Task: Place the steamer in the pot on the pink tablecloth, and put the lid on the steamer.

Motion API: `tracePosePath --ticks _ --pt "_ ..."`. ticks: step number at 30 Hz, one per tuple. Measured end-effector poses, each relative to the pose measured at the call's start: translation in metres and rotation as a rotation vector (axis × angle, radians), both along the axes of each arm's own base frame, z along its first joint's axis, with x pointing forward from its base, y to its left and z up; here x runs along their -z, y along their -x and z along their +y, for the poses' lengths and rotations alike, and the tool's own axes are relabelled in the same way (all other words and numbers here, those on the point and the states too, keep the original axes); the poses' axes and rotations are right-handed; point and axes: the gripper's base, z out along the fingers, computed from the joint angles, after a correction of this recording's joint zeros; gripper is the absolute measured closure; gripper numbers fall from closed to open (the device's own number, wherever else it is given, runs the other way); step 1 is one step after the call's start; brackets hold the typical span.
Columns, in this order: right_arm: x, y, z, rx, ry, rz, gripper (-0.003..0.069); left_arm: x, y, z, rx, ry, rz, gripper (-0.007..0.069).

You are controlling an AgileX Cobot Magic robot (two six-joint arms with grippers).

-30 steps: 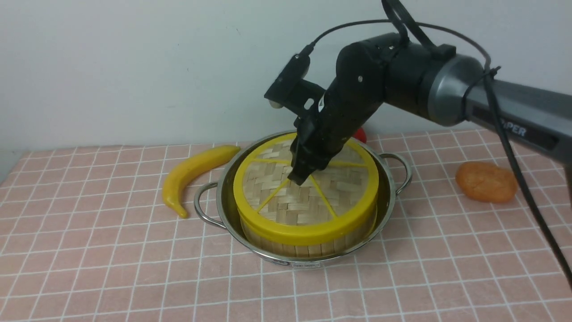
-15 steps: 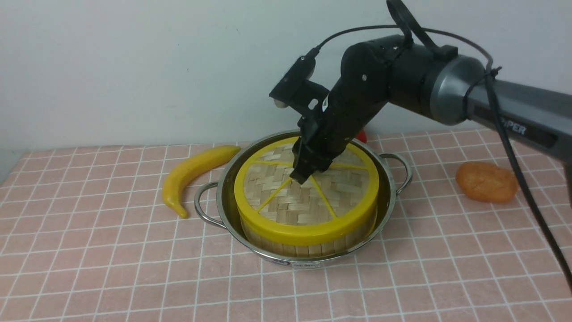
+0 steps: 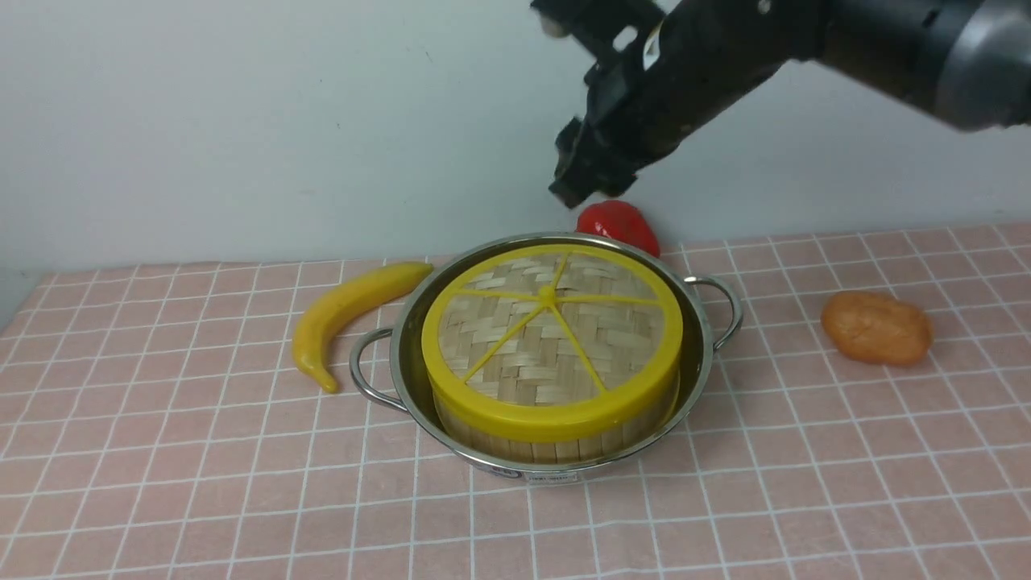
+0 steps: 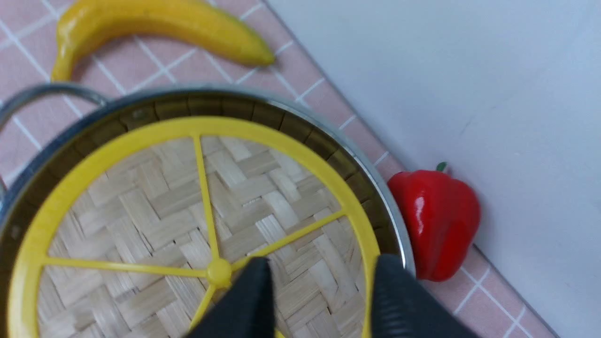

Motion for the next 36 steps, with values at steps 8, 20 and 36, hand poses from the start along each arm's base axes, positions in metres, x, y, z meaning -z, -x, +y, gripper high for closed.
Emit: tracePosePath --ticks 8,20,36 --pt "-0.047 0.024 -0.016 0.095 -0.146 -0.046 0.0674 0.0 0.0 0.0 0.0 0.0 0.0 0.0382" --pt "-0.054 0.025 -0.017 0.097 -0.186 -0.102 0.0659 0.0 0.0 0.0 0.0 0.0 0.0 0.0382" --pt "-0.029 0.232 -0.186 0.357 -0.401 -0.342 0.0592 0.0 0.0 0.0 0.0 -0.001 0.0 0.0382"
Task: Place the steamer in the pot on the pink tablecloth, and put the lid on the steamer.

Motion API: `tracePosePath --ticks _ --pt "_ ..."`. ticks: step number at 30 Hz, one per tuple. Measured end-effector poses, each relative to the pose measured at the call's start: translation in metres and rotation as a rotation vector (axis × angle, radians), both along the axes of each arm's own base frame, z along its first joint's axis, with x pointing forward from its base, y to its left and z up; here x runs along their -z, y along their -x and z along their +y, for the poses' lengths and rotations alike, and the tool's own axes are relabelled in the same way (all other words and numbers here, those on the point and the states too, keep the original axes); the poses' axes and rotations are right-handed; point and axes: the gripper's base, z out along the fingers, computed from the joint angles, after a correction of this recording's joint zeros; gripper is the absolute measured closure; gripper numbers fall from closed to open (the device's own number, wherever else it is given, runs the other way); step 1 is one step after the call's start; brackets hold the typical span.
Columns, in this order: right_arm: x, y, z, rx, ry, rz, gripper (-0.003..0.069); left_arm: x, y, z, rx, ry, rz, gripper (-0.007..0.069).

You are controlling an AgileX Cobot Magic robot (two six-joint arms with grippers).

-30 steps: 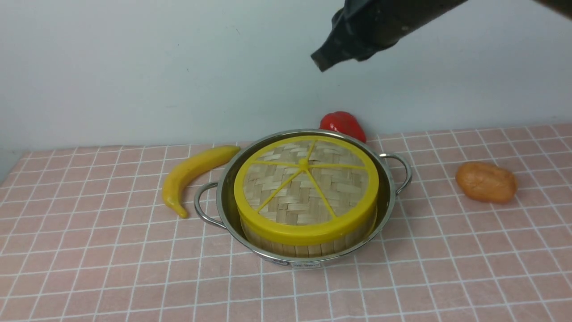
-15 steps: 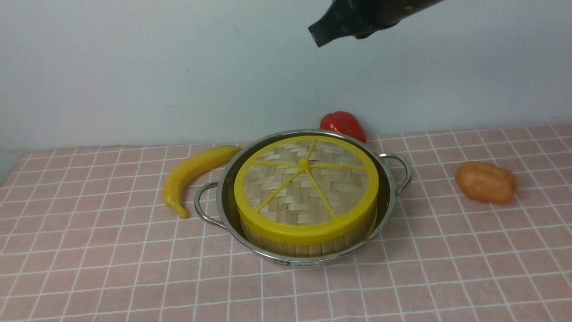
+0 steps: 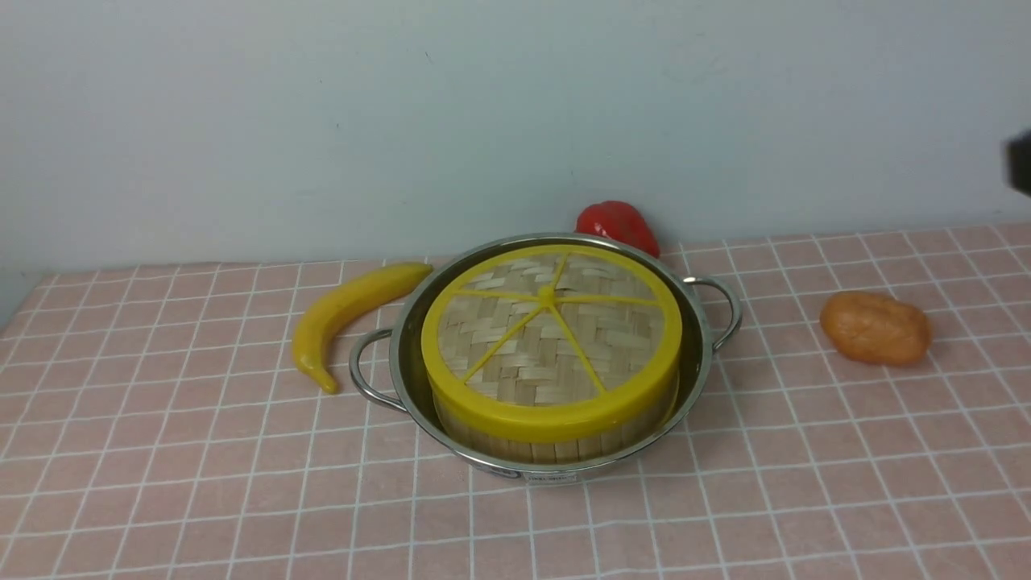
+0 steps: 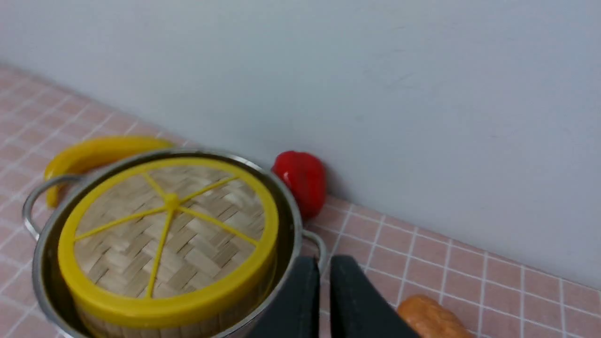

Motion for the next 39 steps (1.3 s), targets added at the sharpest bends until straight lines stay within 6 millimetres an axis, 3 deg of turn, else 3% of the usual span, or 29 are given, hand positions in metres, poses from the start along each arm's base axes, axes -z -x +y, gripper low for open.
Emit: tracePosePath --ticks 4,8,14,22,27,39 --pt "0.047 0.045 -0.033 0.17 -0.127 -0.131 0.0575 0.0 0.0 0.0 0.0 0.0 0.0 0.0382" --pt "0.099 0.063 -0.046 0.302 -0.147 -0.117 0.0561 0.0 0.0 0.0 0.0 0.0 0.0 0.0382" --pt "0.148 0.073 -0.051 0.381 -0.159 -0.1 0.0545 0.0 0.0 0.0 0.0 0.0 0.0 0.0382" --pt "0.174 0.085 -0.051 0.376 -0.173 -0.165 0.0528 0.0 0.0 0.0 0.0 0.0 0.0 0.0382" --pt "0.2 0.084 -0.051 0.382 -0.165 -0.096 0.0513 0.0 0.0 0.0 0.0 0.0 0.0 0.0382" --pt "0.201 0.084 -0.05 0.384 -0.204 -0.095 0.0473 0.0 0.0 0.0 0.0 0.0 0.0 0.0382"
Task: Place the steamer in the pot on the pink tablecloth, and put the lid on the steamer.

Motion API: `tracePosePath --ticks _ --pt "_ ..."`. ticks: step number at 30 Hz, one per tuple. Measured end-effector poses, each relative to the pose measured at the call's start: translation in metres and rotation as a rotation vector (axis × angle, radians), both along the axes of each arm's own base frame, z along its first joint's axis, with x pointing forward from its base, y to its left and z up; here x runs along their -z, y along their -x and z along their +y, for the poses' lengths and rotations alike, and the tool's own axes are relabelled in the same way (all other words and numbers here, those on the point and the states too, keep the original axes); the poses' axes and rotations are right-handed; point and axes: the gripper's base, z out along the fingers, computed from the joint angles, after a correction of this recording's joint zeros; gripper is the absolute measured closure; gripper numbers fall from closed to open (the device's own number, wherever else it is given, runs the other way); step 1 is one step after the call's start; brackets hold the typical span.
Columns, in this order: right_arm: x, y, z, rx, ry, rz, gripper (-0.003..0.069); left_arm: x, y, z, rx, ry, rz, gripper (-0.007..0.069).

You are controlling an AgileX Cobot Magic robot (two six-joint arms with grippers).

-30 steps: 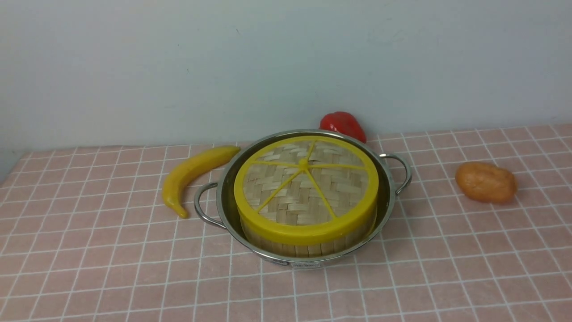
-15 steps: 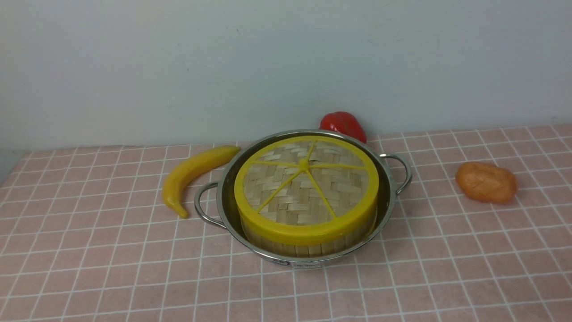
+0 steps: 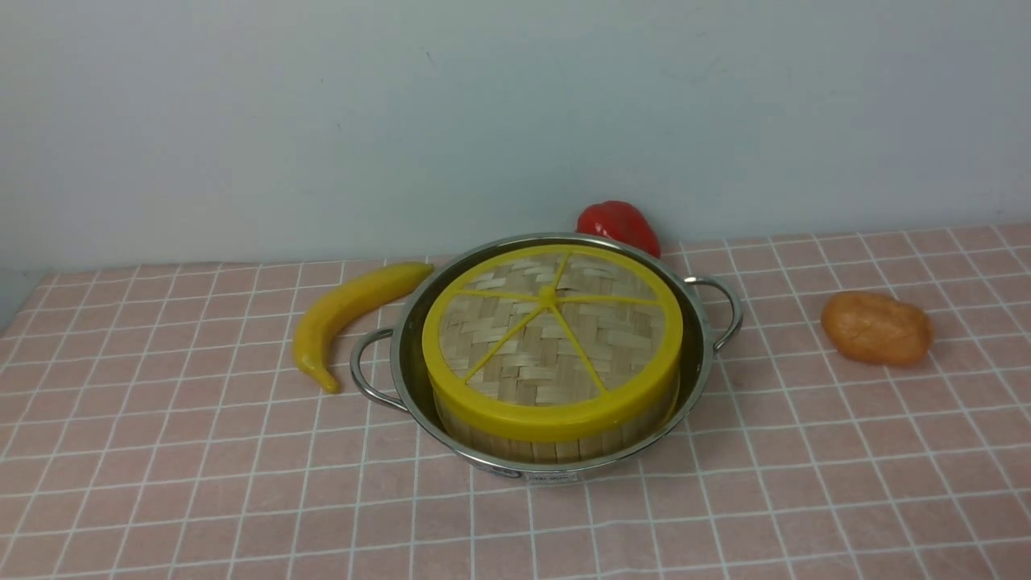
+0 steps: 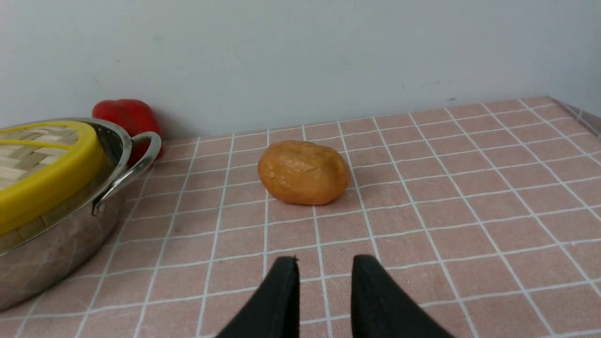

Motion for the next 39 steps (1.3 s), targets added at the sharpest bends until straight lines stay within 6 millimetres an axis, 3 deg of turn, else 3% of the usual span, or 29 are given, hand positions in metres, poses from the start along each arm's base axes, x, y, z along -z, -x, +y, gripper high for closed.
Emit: tracePosePath --ticks 18,39 --pt "-0.0001 0.0 0.0001 0.002 -0.018 -0.001 0.0423 0.0 0.0 0.0 0.0 0.0 0.0 0.0382" --pt "-0.0001 0.0 0.0001 0.002 -0.018 -0.001 0.0419 0.0 0.0 0.0 0.0 0.0 0.0 0.0382"
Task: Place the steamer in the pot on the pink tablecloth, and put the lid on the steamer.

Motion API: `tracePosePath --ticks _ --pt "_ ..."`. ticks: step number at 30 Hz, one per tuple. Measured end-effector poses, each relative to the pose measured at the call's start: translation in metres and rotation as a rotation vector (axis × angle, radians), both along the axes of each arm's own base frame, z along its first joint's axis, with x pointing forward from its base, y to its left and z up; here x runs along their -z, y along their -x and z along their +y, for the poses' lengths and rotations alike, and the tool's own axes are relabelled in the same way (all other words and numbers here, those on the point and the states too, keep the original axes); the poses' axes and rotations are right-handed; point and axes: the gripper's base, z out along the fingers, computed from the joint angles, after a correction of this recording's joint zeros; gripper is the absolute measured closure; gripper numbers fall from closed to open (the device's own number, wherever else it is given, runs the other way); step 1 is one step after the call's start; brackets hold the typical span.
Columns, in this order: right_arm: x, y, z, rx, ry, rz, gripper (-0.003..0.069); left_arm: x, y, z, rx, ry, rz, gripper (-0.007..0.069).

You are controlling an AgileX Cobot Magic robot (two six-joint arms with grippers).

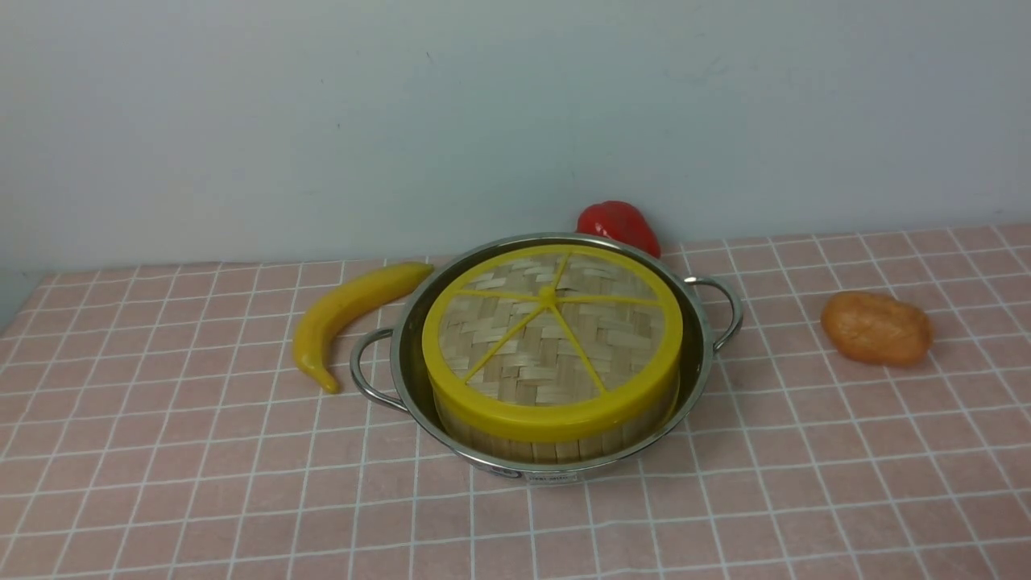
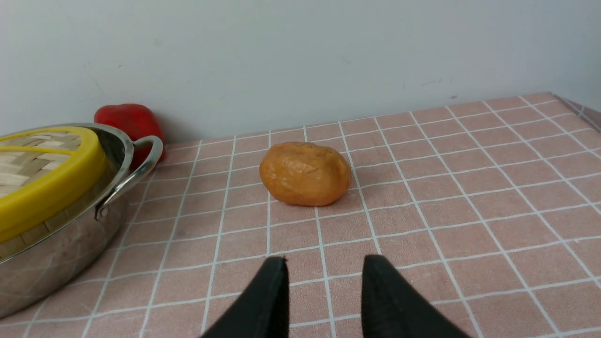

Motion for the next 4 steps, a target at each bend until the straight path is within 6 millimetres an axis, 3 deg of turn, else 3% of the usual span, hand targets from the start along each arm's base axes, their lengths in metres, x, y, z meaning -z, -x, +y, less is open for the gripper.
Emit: tracePosePath --ticks 4 --pt "0.0 0.0 0.0 0.0 0.0 0.0 0.0419 0.0 0.0 0.0 0.0 0.0 0.0 0.0382"
